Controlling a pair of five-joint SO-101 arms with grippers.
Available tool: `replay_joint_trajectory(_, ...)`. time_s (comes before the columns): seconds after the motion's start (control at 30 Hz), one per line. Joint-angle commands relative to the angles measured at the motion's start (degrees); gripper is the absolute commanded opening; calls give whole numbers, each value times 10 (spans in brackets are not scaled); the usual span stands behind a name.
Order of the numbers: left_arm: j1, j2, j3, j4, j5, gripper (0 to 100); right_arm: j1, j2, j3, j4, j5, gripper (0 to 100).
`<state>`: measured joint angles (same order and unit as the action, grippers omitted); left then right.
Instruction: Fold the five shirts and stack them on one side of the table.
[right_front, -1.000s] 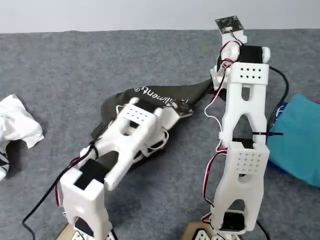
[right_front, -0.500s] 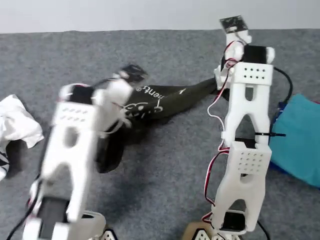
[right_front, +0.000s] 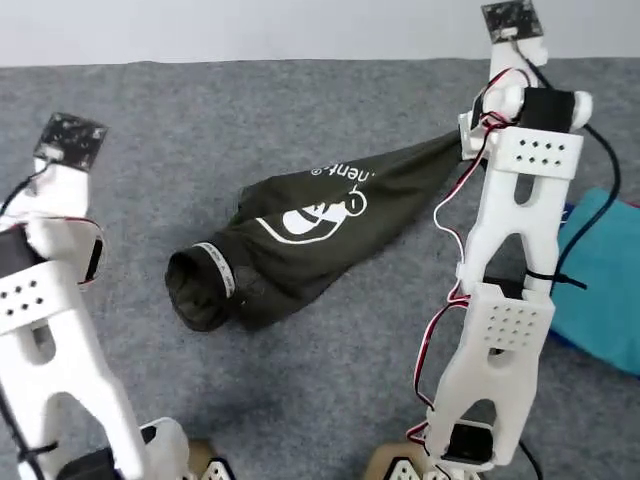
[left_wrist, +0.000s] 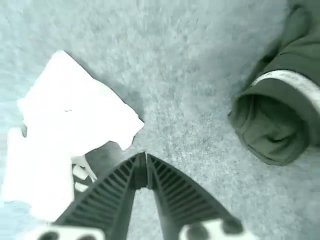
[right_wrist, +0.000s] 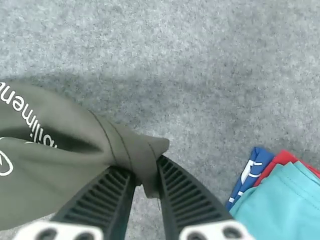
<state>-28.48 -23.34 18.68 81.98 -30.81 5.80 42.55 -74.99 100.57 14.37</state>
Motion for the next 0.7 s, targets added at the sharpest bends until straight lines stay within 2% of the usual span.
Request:
replay_joint_trajectory(0.0,-9,54,32,-70,-4,6,-16,14,-18,7,6,10)
replay_joint_trajectory(0.07,-4,91,16,-69,5,6,-26,30,-18,5,6,10)
replay_joint_trajectory(0.17,33,117,-35,-9,18,6,-44,41,-18,9,5,10)
replay_joint_trajectory(0.27,106,118,-77,69,18,9,-51,43,-18,10,4,10)
replay_joint_trajectory(0.4,227,118,-90,131,16,86,-54,44,-18,12,4,10)
replay_joint_trajectory(0.57,367,123,-49,135,17,143,-54,44,-18,20,4,10)
replay_joint_trajectory(0.67,432,134,14,86,17,145,-53,44,-14,20,4,10)
